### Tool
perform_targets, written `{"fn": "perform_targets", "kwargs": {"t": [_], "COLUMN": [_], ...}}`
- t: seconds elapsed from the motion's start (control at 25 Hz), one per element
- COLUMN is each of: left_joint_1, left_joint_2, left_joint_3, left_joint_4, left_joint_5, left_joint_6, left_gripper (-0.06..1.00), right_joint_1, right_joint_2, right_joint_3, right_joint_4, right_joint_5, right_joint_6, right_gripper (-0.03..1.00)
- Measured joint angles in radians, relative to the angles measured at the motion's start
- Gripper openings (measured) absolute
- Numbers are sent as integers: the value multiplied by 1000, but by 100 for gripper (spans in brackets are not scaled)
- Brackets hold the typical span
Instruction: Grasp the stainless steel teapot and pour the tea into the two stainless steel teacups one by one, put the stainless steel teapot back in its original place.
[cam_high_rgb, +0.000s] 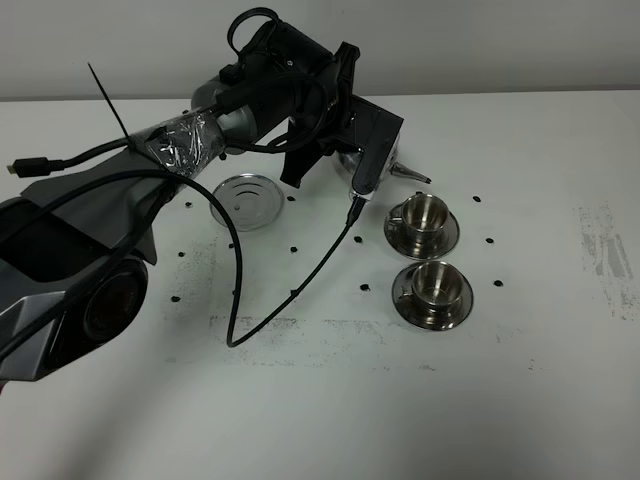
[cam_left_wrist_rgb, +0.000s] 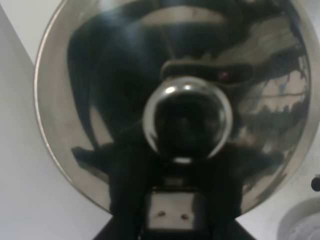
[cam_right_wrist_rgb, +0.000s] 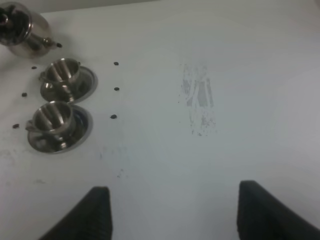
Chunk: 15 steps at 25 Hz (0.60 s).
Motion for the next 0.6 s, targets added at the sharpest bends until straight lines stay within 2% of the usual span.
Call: {"fn": "perform_targets", "kwargs": {"t": [0.28, 0.6], "left_joint_1": [-2, -5], "left_joint_2": [0, 0], "left_joint_3": [0, 0], "left_joint_4": [23, 26], "left_joint_5": [0, -19], "left_joint_6": [5, 63], "left_gripper": [19, 19], "right_joint_1": [0, 0], "right_joint_2": [0, 0], "right_joint_3": [0, 0], "right_joint_4": [0, 0], "right_joint_5": [0, 0], "right_joint_6": [0, 0], "right_gripper": [52, 52]}}
